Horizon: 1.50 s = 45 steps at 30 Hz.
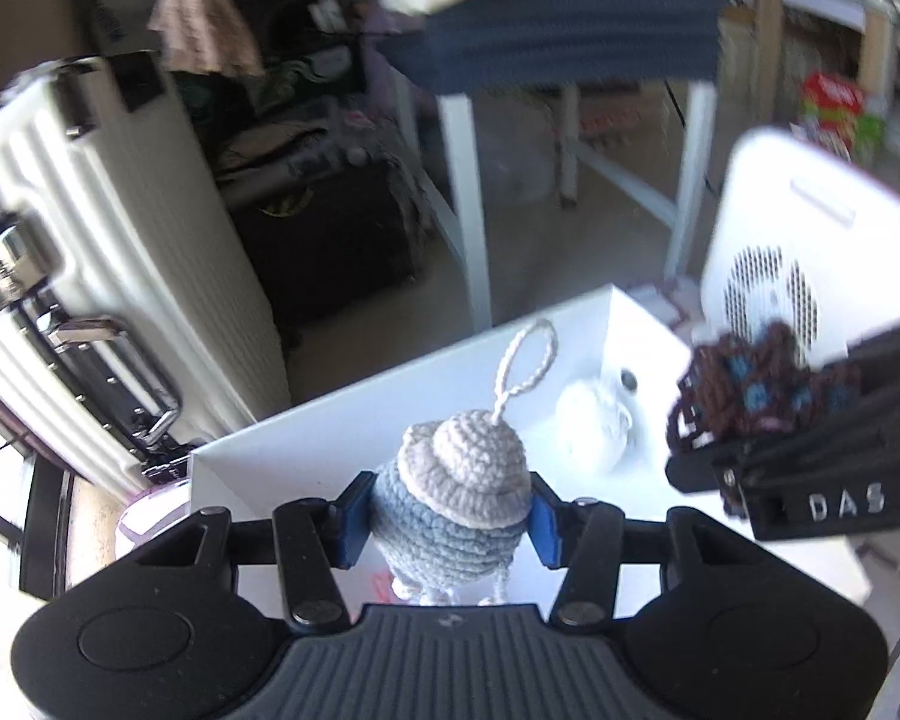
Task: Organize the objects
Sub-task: 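Carry the grey mouse and brown yarn flower over the shoe box with both tools, then open both tools to drop the mouse and yarn flower into the box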
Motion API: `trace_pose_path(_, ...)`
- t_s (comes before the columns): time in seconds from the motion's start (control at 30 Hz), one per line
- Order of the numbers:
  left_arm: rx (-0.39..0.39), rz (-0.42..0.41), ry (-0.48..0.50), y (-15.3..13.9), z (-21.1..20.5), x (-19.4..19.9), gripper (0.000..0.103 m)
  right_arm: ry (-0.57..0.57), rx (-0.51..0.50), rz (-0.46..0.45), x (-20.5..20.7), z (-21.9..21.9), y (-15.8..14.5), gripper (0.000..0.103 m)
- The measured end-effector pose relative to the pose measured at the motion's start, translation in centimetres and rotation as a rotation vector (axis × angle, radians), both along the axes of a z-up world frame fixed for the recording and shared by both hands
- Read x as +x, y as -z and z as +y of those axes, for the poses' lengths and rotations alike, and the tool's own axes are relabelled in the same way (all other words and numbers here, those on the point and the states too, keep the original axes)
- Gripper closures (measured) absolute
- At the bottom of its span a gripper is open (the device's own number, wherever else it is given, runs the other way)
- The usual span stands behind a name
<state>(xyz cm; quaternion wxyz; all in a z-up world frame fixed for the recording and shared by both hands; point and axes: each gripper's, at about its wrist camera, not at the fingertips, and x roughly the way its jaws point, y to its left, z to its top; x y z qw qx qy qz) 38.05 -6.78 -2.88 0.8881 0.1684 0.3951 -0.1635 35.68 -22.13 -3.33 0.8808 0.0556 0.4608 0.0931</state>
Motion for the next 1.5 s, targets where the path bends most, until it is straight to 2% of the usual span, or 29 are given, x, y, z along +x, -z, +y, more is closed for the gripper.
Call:
trace_pose_path(0.23,0.164,0.070,0.137,4.1,-3.0,-0.2,0.051,0.016,0.001,0.063,0.8,-0.3,1.6,0.050)
trace_pose_path(0.43,0.218,0.115,0.179,5.7,-3.8,-0.1,0.051,0.029,0.019,0.090,1.3,-0.6,2.2,0.050)
trace_pose_path(0.6,0.211,0.128,0.179,6.2,-3.6,0.1,0.049,0.041,0.032,0.104,1.6,-0.8,2.5,0.050)
trace_pose_path(0.63,0.208,0.127,0.170,6.3,-3.5,0.2,0.045,0.041,0.032,0.106,1.7,-0.8,2.6,0.050)
trace_pose_path(0.67,0.209,0.124,0.154,6.3,-3.5,0.3,0.034,0.041,0.032,0.107,1.7,-0.7,2.6,0.050)
trace_pose_path(0.73,0.210,0.121,0.144,6.3,-3.3,0.3,0.025,0.037,0.035,0.110,1.7,-0.6,2.7,0.050)
trace_pose_path(1.2,0.240,0.189,0.185,7.2,-2.7,-0.5,0.025,0.043,0.009,0.132,2.2,0.1,4.1,0.048)
trace_pose_path(1.3,0.242,0.194,0.181,7.2,-2.5,-0.5,0.025,0.048,0.000,0.117,2.1,0.2,4.3,0.042)
trace_pose_path(1.33,0.242,0.196,0.180,7.2,-2.4,-0.6,0.025,0.065,-0.010,0.105,2.1,0.2,4.3,0.032)
trace_pose_path(1.37,0.242,0.199,0.178,7.2,-2.3,-0.6,0.025,0.079,-0.021,0.093,2.0,0.2,4.3,0.028)
trace_pose_path(1.5,0.241,0.213,0.174,7.4,-2.2,-0.5,0.025,0.054,-0.050,0.087,2.0,0.4,4.2,0.025)
